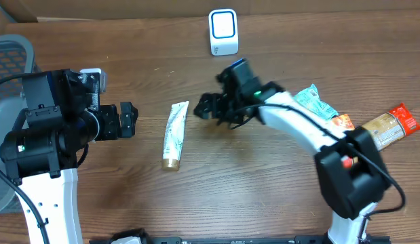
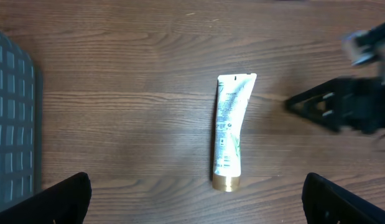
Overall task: Scan the item barcode
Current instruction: 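Reach the right gripper left and grasp the white tube's end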
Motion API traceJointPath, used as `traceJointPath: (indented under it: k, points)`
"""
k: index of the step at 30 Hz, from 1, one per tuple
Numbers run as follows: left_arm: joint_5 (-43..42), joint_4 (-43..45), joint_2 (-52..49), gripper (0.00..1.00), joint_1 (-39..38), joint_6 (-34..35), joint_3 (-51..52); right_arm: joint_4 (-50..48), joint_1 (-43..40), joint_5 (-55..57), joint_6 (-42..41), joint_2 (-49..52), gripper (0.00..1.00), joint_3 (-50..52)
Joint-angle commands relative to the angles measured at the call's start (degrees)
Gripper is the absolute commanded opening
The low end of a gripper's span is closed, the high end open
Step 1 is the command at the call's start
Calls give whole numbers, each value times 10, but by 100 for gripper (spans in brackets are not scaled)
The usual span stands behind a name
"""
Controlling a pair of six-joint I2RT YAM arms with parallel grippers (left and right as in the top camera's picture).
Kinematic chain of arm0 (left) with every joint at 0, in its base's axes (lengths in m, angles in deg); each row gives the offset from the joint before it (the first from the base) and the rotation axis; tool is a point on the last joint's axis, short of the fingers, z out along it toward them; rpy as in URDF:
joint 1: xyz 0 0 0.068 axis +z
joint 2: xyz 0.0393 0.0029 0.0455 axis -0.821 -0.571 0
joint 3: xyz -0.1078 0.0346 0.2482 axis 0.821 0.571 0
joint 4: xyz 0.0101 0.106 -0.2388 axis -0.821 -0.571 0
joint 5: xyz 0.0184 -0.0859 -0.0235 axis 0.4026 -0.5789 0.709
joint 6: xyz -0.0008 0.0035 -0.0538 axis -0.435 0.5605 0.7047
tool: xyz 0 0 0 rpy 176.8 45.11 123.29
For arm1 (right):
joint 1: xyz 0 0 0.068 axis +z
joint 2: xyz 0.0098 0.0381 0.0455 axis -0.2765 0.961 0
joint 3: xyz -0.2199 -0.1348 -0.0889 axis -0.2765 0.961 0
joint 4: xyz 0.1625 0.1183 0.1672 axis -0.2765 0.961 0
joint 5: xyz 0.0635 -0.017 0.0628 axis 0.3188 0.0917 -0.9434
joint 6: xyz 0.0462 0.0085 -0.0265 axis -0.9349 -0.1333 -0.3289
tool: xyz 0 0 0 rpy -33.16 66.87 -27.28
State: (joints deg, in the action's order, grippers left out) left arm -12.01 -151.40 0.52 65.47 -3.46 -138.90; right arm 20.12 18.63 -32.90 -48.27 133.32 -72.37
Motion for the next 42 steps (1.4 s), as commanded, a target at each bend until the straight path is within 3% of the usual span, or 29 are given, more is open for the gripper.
traceJointPath:
  k: [1,15,25,35,42]
  points:
    - [-6,2,-2,100,3,-6,-9,-24,28,25,-23,24,90,-5]
    - [-6,2,-2,100,3,-7,-9,-63,35,35,-15,39,89,-5]
    - [-6,2,-2,99,3,-6,-9,-97,28,40,71,51,83,-52]
    - [-6,2,-2,100,3,-6,-9,-123,29,57,85,120,64,-97]
    - [-6,2,-2,100,3,-6,-9,-152,29,57,53,144,44,-97]
